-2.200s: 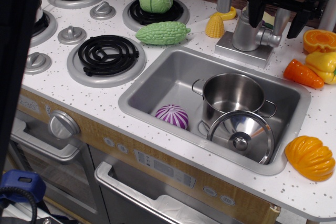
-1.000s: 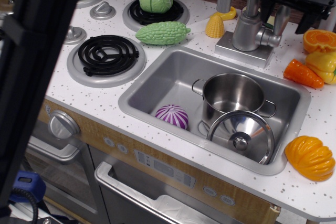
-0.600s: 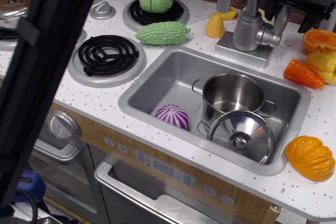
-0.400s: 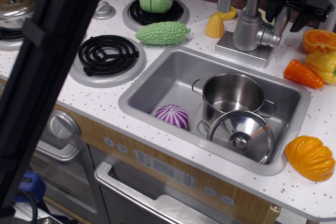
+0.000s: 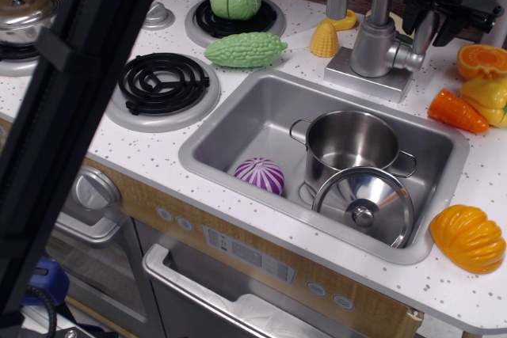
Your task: Turn lever vertical to front
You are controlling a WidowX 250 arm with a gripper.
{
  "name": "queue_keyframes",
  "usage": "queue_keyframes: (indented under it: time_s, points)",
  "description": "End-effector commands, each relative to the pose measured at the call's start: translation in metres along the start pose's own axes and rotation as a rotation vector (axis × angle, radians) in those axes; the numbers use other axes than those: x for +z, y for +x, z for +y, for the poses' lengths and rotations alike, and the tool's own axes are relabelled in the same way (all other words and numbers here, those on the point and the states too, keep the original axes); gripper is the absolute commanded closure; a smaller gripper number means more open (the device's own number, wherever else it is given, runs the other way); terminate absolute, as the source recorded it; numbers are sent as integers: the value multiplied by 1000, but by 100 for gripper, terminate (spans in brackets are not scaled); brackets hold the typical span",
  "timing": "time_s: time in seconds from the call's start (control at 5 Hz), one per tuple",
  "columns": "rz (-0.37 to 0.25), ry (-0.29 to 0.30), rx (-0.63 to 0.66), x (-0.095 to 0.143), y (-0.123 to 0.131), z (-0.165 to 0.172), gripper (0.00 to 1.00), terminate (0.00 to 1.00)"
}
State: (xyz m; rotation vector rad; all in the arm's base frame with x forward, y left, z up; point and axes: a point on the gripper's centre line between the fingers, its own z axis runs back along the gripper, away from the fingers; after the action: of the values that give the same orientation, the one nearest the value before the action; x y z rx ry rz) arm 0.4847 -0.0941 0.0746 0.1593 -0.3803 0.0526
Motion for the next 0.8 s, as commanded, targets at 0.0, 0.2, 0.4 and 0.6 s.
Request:
queue_keyframes:
  time_s: [0.0,0.2,0.4,0.6]
  points:
    - [-2,-28,65,49,-1,-12,100,0]
    - [1,-36,77,47,-4,-15,100,0]
    - [41,-105,82,33,-7,-12,100,0]
    - [91,-135,101,30,-16,-17,100,0]
